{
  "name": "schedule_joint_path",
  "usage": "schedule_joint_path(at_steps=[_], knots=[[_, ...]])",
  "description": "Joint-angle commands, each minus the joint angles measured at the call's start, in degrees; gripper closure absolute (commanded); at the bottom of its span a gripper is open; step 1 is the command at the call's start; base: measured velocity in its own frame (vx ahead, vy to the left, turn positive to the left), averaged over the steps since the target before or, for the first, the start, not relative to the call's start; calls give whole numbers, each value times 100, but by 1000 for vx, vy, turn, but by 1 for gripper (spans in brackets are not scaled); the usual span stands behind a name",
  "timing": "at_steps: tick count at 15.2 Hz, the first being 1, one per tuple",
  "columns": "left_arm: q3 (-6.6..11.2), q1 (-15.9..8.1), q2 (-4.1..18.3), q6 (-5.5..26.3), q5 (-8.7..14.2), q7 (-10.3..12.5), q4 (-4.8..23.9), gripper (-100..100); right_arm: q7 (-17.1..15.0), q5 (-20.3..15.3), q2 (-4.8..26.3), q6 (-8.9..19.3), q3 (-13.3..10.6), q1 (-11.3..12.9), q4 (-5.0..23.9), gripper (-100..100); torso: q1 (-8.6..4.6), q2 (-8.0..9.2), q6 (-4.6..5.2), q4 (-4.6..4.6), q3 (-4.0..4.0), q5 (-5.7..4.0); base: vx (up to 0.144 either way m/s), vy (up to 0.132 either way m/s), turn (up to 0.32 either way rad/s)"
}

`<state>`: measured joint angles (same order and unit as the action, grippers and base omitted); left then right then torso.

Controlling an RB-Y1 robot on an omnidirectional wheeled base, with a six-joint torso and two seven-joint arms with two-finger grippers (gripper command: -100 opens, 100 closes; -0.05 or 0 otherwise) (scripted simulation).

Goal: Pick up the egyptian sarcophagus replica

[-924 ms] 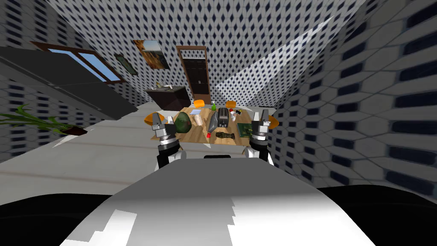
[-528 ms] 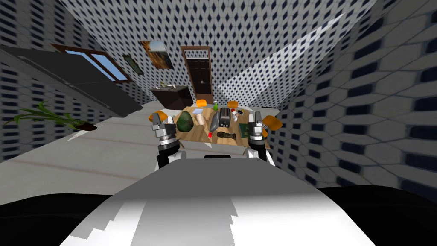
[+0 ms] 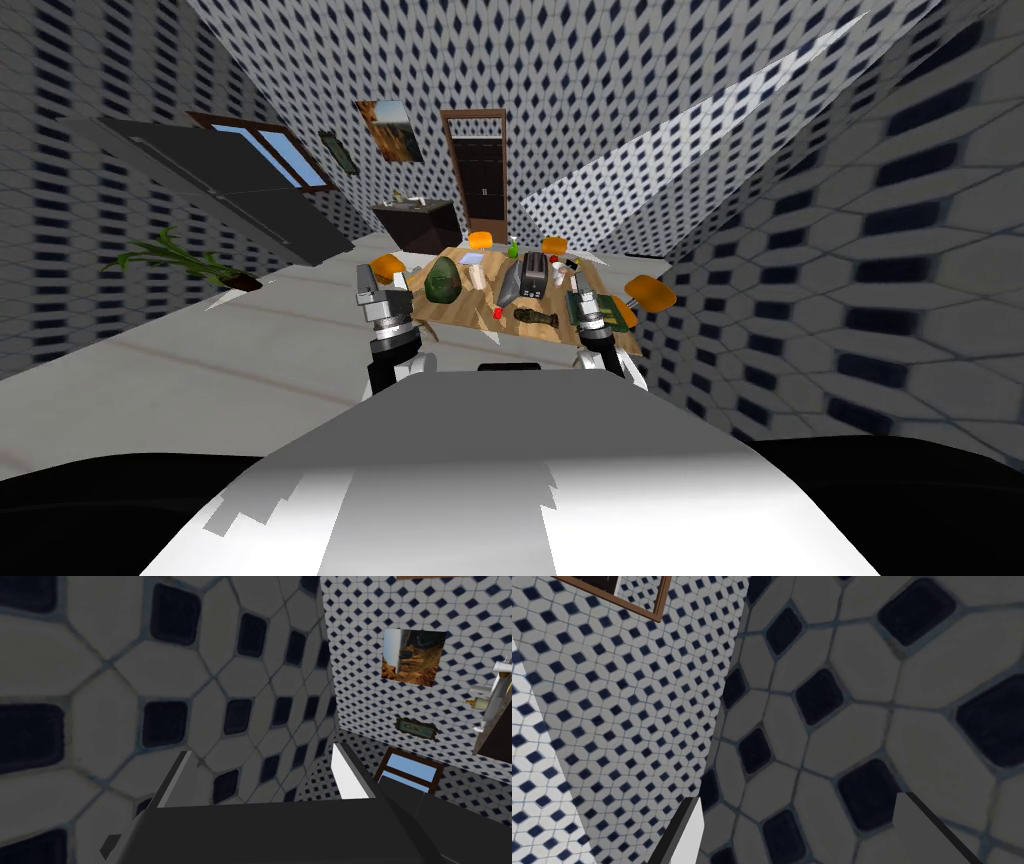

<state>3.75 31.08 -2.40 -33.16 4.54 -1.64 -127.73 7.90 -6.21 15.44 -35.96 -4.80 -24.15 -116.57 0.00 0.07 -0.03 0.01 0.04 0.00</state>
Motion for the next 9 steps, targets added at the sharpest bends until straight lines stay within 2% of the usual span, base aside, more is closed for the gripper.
schedule_joint_path(at_steps=[1, 2, 3, 4, 5, 6, 7, 8, 9], knots=[[0, 0, 0, 0, 0, 0, 0, 0, 32, -72, 173, -10, -47, 72, 227, -100, 0, 0, 0, 0, 0, 0, -20, 6, 136], [0, 0, 0, 0, 0, 0, 0, 0, 71, -169, 377, -7, -117, 132, 412, -100, 0, 0, 1, 0, 0, 0, -21, 13, 182], [0, 0, 0, 0, 0, 0, 0, 0, 71, -169, 391, -7, -117, 132, 453, -100, 1, 0, -1, 0, 0, 0, -19, 12, 153], [0, 0, 0, 0, 0, 0, 0, 0, 112, -273, 607, -5, -192, 195, 651, -100, 1, -1, 1, 0, 0, 0, -21, 10, 196], [0, 0, 0, 0, 0, 0, 0, 0, 112, -273, 615, -5, -192, 195, 691, -100, 1, -1, -1, 0, -1, 0, -21, 7, 160], [0, 0, 0, 0, 0, 0, 0, 0, 156, -382, 831, -3, -272, 261, 905, -100, 0, -1, 1, 0, 0, 0, -21, 14, 208], [0, 0, 0, 0, 0, 0, 0, 0, 156, -382, 843, -3, -272, 261, 942, -100, 1, 0, -1, 0, 0, 0, -19, 13, 157], [0, 0, 0, 0, 0, 0, 0, 0, 201, -496, 1029, -1, -357, 329, 1139, -100, 2, 0, 2, 0, 0, 0, -21, 16, 179], [0, 0, 0, 0, 0, 0, 0, 0, 201, -496, 1074, -1, -357, 329, 1203, -100, 2, 0, 0, 0, 0, 1, -19, 13, 154]])
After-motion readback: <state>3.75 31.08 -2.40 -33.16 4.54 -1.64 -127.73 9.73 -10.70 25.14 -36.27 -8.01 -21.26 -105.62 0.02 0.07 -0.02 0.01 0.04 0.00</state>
